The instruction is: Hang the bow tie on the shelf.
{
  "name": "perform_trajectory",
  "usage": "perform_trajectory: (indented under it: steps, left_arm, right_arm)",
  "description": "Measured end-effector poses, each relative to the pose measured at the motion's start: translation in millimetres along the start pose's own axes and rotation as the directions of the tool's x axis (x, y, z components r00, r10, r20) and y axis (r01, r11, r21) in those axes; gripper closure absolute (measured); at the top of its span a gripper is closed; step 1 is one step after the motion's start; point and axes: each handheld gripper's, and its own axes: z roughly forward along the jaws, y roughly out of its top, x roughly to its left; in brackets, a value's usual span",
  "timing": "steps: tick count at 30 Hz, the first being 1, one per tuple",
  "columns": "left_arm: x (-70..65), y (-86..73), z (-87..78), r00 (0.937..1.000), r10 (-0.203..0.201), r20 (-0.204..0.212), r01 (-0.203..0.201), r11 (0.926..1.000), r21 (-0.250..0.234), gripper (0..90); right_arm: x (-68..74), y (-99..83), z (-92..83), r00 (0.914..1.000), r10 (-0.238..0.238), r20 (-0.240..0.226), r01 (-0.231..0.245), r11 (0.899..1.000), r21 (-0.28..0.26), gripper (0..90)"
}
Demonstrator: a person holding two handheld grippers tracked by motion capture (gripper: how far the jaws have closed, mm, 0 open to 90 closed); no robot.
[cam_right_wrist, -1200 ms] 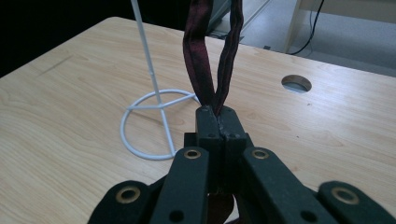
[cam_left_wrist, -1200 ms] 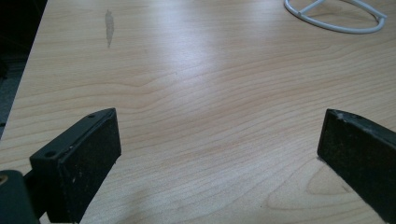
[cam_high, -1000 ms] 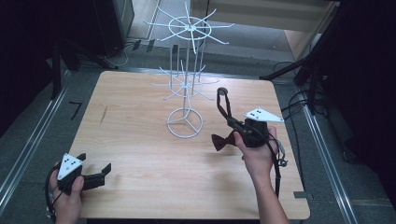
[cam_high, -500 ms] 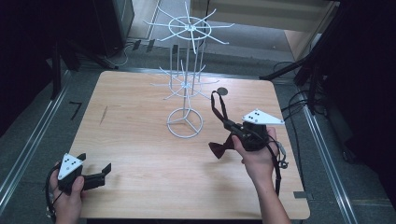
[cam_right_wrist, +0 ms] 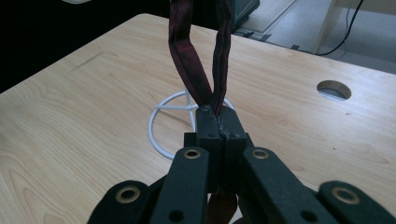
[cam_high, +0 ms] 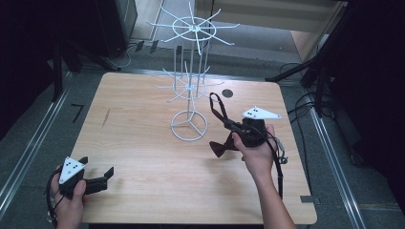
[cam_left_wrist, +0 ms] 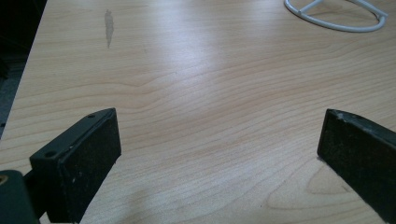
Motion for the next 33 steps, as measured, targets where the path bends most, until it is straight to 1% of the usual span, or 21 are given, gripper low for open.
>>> perform_trajectory:
  steps: [14, 19, 21, 22, 25, 27, 31, 32, 33]
  left_arm:
    - [0.2, -0.1, -0.2, 1.0, -0.003, 0.003, 0.003, 1.0, -0.001, 0.2]
    - [0.5, -0.2, -0.5, 1.0, -0.001, 0.005, 0.001, 1.0, -0.001, 0.1]
    - [0.5, -0.2, -0.5, 1.0, -0.002, 0.006, 0.002, 1.0, -0.001, 0.1]
    - [0.4, -0.2, -0.4, 1.0, -0.002, 0.006, 0.002, 1.0, -0.002, 0.2]
    - [0.2, -0.2, -0.2, 1.0, -0.002, 0.004, 0.002, 1.0, -0.002, 0.1]
    - [0.0, -0.2, -0.1, 1.0, -0.002, 0.002, 0.002, 1.0, -0.002, 0.1]
    - [0.0, 0.0, -0.1, 1.0, 0.002, 0.001, -0.002, 1.0, 0.0, 0.1]
    - [-0.1, 0.0, 0.0, 1.0, 0.001, 0.002, -0.001, 1.0, 0.0, 0.1]
    - [0.0, 0.0, 0.0, 1.0, 0.001, 0.002, -0.001, 1.0, 0.0, 0.1]
  right_arm:
    - [0.1, -0.8, 41.0, 0.9999, 0.015, 0.002, -0.015, 0.999, 0.047, 90.0]
    - [-1.9, -5.3, 49.7, 0.9995, 0.014, 0.028, -0.015, 0.998, 0.056, 90.0]
    - [-3.7, -7.9, 50.5, 0.9992, 0.015, 0.037, -0.017, 0.998, 0.055, 90.0]
    - [-4.6, -9.1, 50.0, 0.9989, 0.02, 0.042, -0.023, 0.998, 0.053, 87.8]
    - [-8.3, -11.2, 45.7, 0.9979, 0.028, 0.058, -0.031, 0.999, 0.039, 77.2]
    - [-11.1, -11.6, 40.5, 0.9979, 0.044, 0.047, -0.045, 0.999, 0.026, 68.9]
    - [-15.4, -12.6, 30.1, 0.9983, 0.027, 0.051, -0.028, 1.0, 0.01, 50.2]
    - [-16.0, -13.4, 27.6, 0.9976, 0.015, 0.068, -0.016, 1.0, 0.006, 46.0]
    - [-16.2, -14.2, 25.5, 0.9972, 0.012, 0.074, -0.013, 1.0, 0.005, 41.6]
